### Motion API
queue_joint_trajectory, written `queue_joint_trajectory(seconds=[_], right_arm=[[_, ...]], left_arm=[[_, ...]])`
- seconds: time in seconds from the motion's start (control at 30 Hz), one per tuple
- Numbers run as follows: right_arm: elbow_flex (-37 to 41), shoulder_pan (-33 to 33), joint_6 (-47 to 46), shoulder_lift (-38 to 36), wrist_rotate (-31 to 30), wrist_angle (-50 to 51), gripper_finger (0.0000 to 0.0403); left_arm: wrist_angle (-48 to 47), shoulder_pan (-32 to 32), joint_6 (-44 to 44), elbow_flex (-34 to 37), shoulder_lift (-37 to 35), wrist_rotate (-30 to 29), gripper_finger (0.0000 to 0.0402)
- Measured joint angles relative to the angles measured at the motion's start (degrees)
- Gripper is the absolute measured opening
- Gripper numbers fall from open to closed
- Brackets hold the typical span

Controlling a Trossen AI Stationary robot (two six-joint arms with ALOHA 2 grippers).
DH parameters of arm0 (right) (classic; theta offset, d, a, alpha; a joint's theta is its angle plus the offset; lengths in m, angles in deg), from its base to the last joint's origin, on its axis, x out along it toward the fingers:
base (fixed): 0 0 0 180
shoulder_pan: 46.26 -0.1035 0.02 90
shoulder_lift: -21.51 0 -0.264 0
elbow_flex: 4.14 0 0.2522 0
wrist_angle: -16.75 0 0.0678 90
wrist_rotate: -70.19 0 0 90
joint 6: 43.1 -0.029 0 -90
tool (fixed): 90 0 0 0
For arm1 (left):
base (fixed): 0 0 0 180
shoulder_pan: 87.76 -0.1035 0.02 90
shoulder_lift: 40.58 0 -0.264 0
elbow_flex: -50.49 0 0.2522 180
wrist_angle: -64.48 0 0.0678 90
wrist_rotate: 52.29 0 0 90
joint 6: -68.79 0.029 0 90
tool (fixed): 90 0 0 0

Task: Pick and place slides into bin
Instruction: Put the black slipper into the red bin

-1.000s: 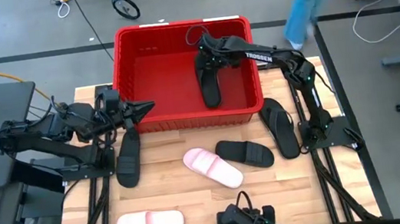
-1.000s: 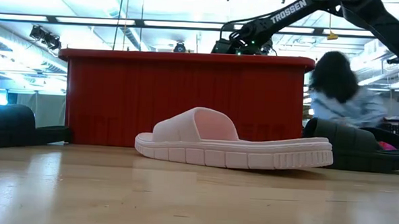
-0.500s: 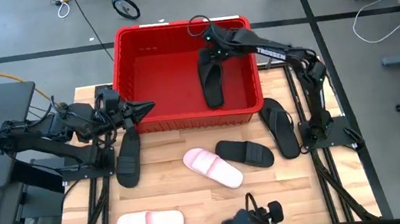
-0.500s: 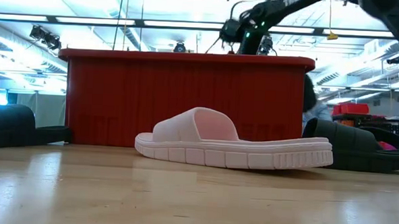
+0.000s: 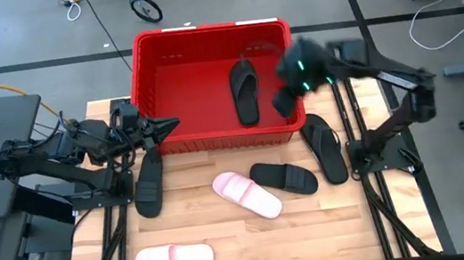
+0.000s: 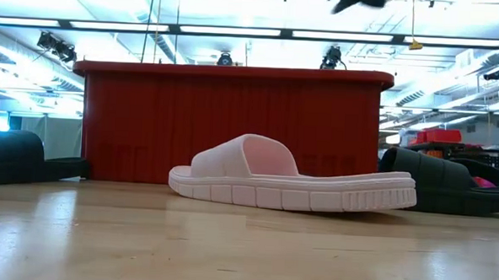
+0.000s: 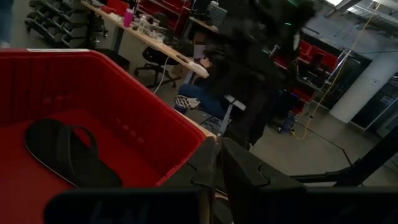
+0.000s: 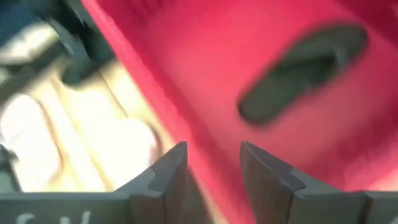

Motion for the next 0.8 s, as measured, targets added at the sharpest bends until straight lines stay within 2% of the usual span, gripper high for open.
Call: queue_joint_trajectory(seconds=[0.13,0.27,0.4,0.47,0.6,0.7,0.8], right_arm=[[6.8,-12.1,-19.3,-2.9,-10.1,8.3,0.0154],[19.5,-20.7,-38.5,-5.7,-10.7,8.5,0.0154],[33.0,-25.9,-52.0,-7.7,-10.0,8.5,0.0154],[38.3,-27.4,-54.0,-8.5,-8.4,8.3,0.0154],[47.4,-29.5,-48.0,-9.5,-7.9,4.1,0.0154],[54.5,-28.8,-45.8,-10.3,-6.4,-2.4,0.0155],[60.7,-27.2,-48.2,-11.0,-4.0,-8.1,0.0161]], left_arm=[[0.0,0.0,0.0,0.0,0.0,0.0,0.0023],[0.0,0.0,0.0,0.0,0.0,0.0,0.0022],[0.0,0.0,0.0,0.0,0.0,0.0,0.0029],[0.0,0.0,0.0,0.0,0.0,0.0,0.0034],[0.0,0.0,-0.1,0.0,0.0,0.0,0.0041],[0.0,0.0,-0.5,0.0,0.0,0.0,0.0041],[0.0,0.0,-2.6,0.0,0.1,0.0,0.0037]])
